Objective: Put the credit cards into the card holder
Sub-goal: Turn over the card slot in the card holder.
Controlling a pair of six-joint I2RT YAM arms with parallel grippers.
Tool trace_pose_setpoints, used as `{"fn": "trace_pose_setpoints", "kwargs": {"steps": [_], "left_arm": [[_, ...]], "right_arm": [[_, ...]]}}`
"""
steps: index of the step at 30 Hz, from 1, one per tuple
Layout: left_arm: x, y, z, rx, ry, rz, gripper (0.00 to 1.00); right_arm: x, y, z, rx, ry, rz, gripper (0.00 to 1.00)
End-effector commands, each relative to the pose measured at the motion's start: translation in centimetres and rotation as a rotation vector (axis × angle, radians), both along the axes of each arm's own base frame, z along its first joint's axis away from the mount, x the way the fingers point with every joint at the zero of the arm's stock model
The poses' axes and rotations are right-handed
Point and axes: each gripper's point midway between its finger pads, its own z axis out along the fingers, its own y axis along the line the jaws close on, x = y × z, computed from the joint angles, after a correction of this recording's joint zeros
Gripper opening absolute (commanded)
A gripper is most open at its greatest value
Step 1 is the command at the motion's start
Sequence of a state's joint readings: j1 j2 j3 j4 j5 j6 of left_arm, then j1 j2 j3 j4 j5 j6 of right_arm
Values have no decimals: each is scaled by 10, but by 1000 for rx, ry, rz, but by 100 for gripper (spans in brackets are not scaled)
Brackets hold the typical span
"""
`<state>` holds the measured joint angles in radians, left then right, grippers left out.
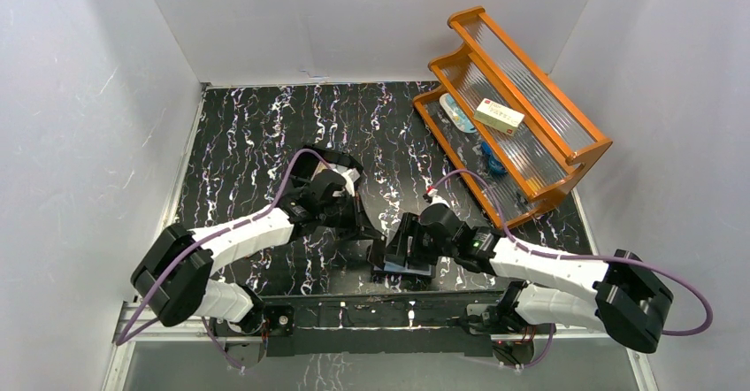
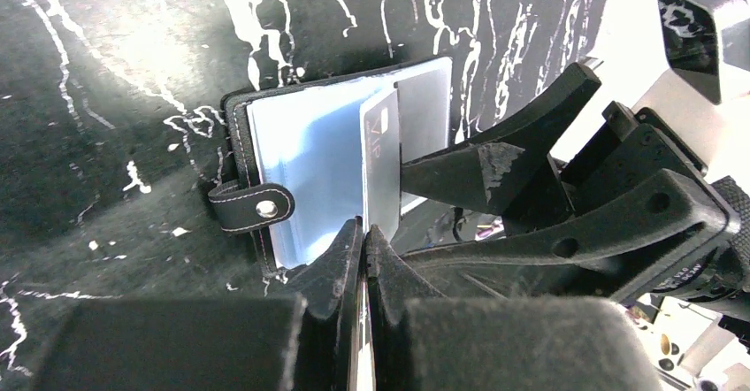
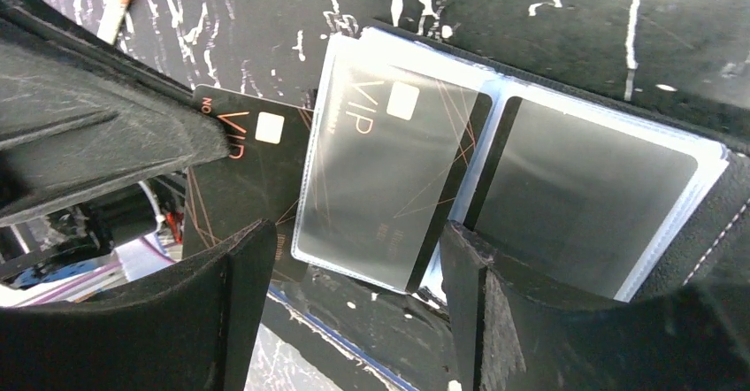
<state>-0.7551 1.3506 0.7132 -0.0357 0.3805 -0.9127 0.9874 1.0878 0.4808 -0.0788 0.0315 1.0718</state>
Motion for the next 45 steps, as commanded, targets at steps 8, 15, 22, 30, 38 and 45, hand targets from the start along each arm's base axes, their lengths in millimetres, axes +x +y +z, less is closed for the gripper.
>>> {"fn": "trace_pose_setpoints", "kwargs": {"steps": [8,15,22,30,38,45], "left_arm": [[-7,-40,4,-161,13,-72,0],[-9,-49,1,-136,-21,-91,0],[-11,-52,-8,-111,-24,-105,0],[-10,-59,-3,-128,-46,-115,0],[-14,-77,16,-204,-79,-132,0],[-20,-91,8,-179,-75,-163,0]], "right_arm": [[7,5,4,-4,-43,30,75],[12,-9,-7,-139,-38,15,80],[15,-19,-7,-270,14,-14,67],[14,-21,0,-272,14,-18,67],[25,-36,40,-242,-96,-82,65],[26,-64,40,-317,-115,-158,59]]}}
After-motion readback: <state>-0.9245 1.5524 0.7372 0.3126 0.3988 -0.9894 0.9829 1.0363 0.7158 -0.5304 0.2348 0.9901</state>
